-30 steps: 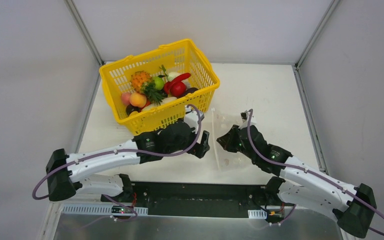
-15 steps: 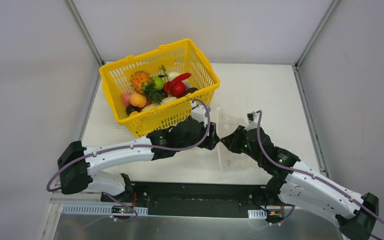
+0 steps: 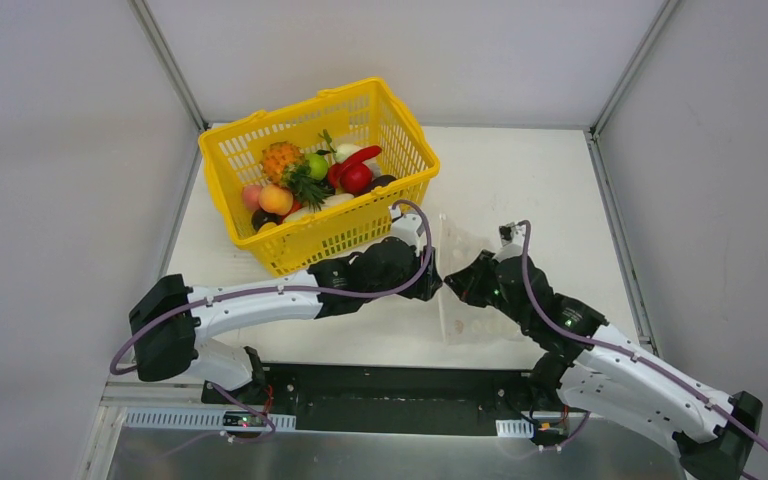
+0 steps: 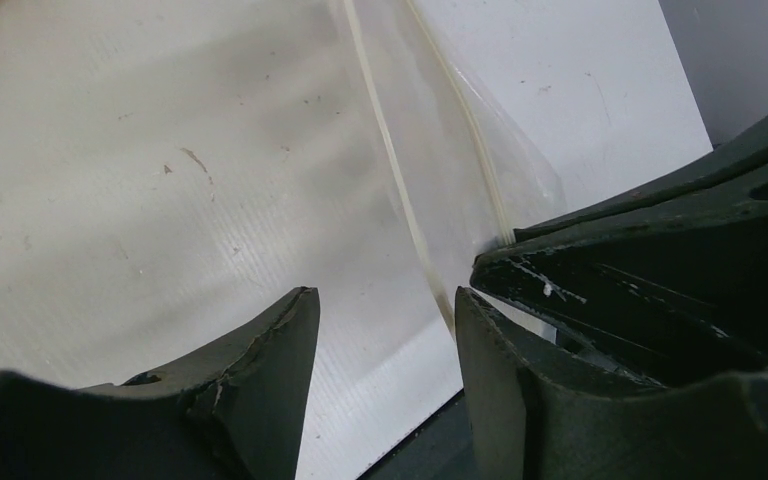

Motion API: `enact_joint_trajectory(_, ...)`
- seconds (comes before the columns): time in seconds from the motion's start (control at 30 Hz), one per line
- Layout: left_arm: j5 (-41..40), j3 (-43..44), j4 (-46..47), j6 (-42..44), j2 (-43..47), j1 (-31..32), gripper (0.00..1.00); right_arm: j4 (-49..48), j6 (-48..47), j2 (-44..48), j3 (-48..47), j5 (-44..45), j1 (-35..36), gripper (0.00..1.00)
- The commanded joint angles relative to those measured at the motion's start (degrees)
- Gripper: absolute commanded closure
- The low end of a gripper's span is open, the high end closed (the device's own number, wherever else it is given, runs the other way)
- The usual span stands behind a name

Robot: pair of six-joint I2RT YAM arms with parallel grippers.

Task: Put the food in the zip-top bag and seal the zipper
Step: Open the zipper of the food storage bag at the center of the board.

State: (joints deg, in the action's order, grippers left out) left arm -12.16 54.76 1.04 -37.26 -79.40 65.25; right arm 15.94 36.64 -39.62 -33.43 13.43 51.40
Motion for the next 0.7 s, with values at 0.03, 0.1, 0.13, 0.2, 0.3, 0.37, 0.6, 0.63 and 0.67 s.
enact_joint_trajectory(0.03, -0.9, 2.4, 0.4, -2.0, -0.6, -0.1, 0.47, 0.6, -0.9, 2.1, -3.5, 0.2, -0.2, 1.00)
enact_joint_trajectory(0.1, -0.3, 2.5, 0.4, -2.0, -0.9, -0.3, 0.47, 0.6, -1.0, 2.1, -3.7, -0.3, -0.2, 1.00)
enact_joint_trajectory(0.13, 0.0, 2.7, 0.4, -2.0, -1.1, -0.3, 0.47, 0.6, -1.1, 2.0, -3.8, -0.6, -0.2, 1.00)
enact_joint_trajectory(0.2, 0.9, 3.1, 0.7, -1.8, -1.7, -0.3, 0.48, 0.8, -1.3, 1.6, -4.1, -1.0, -0.2, 1.00)
enact_joint_trajectory(0.3, 1.8, 3.8, 0.2, -1.2, -2.4, -0.4, 0.60, 2.3, -2.4, 0.7, -5.3, -0.5, -0.2, 1.00)
enact_joint_trajectory(0.37, -0.1, 3.9, -0.7, -1.5, -2.3, -0.4, 0.72, 5.0, -3.8, 0.0, -7.5, 0.7, -0.2, 1.00)
enact_joint_trajectory(0.6, -6.6, 2.8, -7.9, -5.8, -1.4, -3.2, 0.92, 23.3, -9.9, -5.7, -20.4, 3.0, -0.2, 1.00)
enact_joint_trajectory(0.63, -6.6, 2.6, -7.6, -5.9, -1.3, -3.6, 0.93, 26.3, -10.1, -6.8, -22.2, 3.5, -0.2, 1.00)
enact_joint_trajectory(0.67, -6.7, 2.7, -7.5, -6.0, -1.3, -3.8, 0.94, 29.2, -10.4, -8.1, -23.9, 4.1, -0.2, 1.00)
